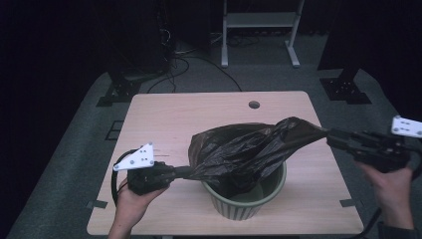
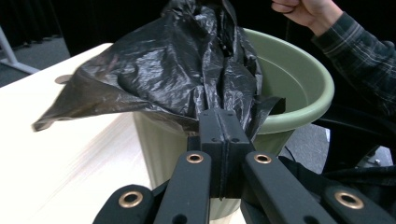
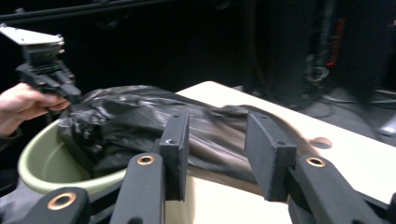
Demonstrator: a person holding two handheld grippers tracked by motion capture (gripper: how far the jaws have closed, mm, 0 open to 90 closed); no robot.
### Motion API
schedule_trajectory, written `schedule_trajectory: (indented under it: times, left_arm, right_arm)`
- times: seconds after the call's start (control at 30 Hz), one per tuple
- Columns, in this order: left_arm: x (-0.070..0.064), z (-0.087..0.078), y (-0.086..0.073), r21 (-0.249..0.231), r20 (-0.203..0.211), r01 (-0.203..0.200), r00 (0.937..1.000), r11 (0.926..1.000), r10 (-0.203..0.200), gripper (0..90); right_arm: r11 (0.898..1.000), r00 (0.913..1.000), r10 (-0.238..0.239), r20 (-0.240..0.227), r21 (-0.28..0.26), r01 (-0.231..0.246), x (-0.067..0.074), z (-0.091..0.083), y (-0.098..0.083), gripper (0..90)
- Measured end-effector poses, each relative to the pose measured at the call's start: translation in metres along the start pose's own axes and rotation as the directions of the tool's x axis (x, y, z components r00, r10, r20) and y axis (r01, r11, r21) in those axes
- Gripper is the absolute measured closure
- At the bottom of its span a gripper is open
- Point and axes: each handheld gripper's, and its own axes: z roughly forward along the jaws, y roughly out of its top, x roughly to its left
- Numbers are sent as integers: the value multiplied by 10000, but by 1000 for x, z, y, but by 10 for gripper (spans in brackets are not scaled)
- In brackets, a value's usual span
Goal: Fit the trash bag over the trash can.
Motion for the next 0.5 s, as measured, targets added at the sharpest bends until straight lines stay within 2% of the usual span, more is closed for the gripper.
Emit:
schedule_trajectory:
  times: [0.17,0.23,0.33,0.4,0.47,0.5]
  left_arm:
    - [-2,5,1,68,148,-72,9999,10000,71,897]
    - [-2,6,1,56,204,-64,9998,10000,63,897]
    - [-3,6,1,81,233,-114,9997,9999,112,897]
    - [-4,6,1,54,244,-118,9996,9999,116,897]
    - [-4,5,1,55,247,-125,9996,9999,124,897]
    - [-4,4,1,54,239,-130,9996,9999,129,897]
  right_arm:
    - [9988,9963,-241,-830,407,276,14,44,4,552]
    - [9982,9928,-172,-1188,548,239,19,59,5,525]
    - [9968,9877,-82,-1559,773,205,25,80,5,468]
    - [9950,9867,-103,-1622,961,261,27,91,4,441]
    - [9925,9873,-135,-1585,1179,325,29,100,1,479]
    - [9905,9882,-199,-1516,1318,402,30,104,-1,546]
